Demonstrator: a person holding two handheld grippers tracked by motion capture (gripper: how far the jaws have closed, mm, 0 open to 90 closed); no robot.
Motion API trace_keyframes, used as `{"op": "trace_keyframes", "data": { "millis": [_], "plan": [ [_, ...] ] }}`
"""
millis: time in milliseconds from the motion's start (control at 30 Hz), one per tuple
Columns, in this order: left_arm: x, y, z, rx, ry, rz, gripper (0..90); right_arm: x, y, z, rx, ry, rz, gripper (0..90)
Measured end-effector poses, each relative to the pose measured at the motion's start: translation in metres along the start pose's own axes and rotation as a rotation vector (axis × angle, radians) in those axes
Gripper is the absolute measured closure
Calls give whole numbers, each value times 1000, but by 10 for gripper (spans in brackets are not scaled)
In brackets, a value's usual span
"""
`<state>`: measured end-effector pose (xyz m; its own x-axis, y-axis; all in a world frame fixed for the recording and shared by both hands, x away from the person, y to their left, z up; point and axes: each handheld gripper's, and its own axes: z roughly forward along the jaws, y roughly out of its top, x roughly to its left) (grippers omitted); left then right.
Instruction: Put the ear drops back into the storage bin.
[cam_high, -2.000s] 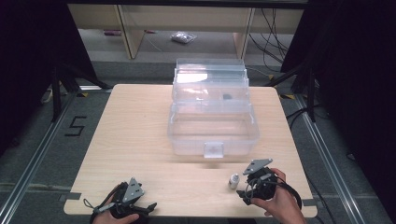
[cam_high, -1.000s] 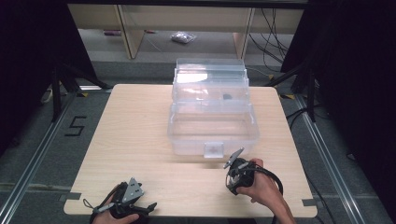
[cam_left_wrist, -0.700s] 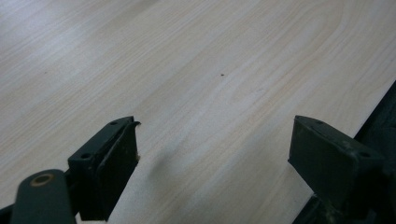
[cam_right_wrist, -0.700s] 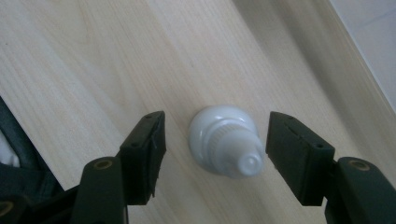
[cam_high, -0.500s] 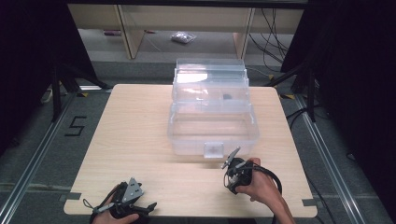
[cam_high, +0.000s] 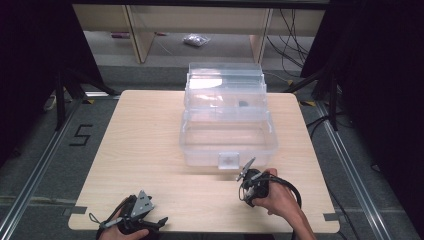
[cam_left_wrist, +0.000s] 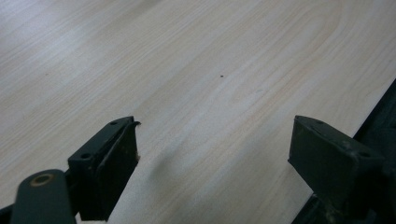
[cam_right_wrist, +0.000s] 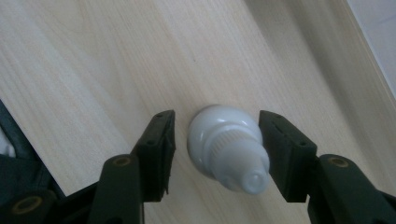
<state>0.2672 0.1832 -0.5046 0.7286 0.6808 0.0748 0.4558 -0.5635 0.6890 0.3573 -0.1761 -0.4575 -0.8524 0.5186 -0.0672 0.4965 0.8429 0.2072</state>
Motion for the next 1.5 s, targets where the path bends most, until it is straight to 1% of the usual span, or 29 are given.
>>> {"op": "trace_keyframes", "data": {
  "millis": [33,100,133,233,267,367,400,433,467,500,533,733,767,867,900,933,967,1000,1033,1067,1167,1200,1233,1267,1300,1333,1400,1467,1500],
  "plan": [
    [1,0,-2,21,-5,26,150,0,0,0,5,-5,5,491],
    [2,0,-2,28,-5,33,150,-1,0,1,5,-3,-2,497],
    [0,0,0,-6,3,-7,150,-2,1,1,23,13,-5,517],
    [1,0,-1,10,-4,12,150,-2,1,1,14,5,-13,528],
    [0,0,0,-5,-1,-7,150,0,3,0,52,-5,1,537],
    [0,0,0,1,0,1,150,1,4,-1,56,-6,-11,554],
    [2,0,-2,27,-6,33,150,0,5,0,56,-12,-19,561],
    [1,0,-1,10,-5,12,150,-1,5,0,53,-6,-31,565],
    [0,0,0,-1,2,-2,150,0,6,1,63,-11,-26,575],
    [0,0,0,2,-2,2,150,0,6,1,71,-8,-16,588],
    [2,0,-2,29,-6,35,150,0,6,1,68,-3,-12,589],
    [2,0,-2,28,-6,32,150,0,9,1,82,-7,-28,600],
    [2,0,-2,28,-6,32,150,0,9,2,73,-9,-52,600],
    [2,0,-2,29,-7,32,150,1,11,2,81,-6,-48,600],
    [0,0,0,5,-3,4,151,1,12,1,70,-10,-52,600],
    [0,0,0,1,-1,-1,151,-1,12,-1,57,-11,-52,601],
    [0,0,0,-5,-2,-8,151,0,12,-2,63,-11,-32,601],
    [0,0,1,-5,0,-8,151,-1,12,-4,55,-3,-47,600],
    [0,0,1,-5,0,-9,151,-1,12,-5,55,-15,-40,600],
    [0,0,1,1,-3,-9,151,0,12,-7,56,-11,-26,600],
    [0,0,0,-6,0,-9,151,-2,13,-12,55,-15,-43,600],
    [0,0,0,-7,0,-10,151,-3,13,-13,51,-7,-62,600],
    [0,0,1,-7,1,-10,151,-2,14,-16,54,-5,-48,600],
    [0,0,1,-5,1,-10,151,-4,14,-17,48,-2,-65,601],
    [0,0,1,-5,1,-10,151,-3,15,-20,55,0,-41,600],
    [0,0,1,-5,-1,-10,151,-5,15,-21,51,3,-50,601],
    [0,0,1,-6,1,-10,151,-7,16,-25,48,13,-43,600],
    [0,0,1,-6,0,-10,151,-10,16,-28,44,12,-44,601],
    [0,0,1,-6,0,-10,151,-11,17,-30,47,5,-33,600]
  ]
}}
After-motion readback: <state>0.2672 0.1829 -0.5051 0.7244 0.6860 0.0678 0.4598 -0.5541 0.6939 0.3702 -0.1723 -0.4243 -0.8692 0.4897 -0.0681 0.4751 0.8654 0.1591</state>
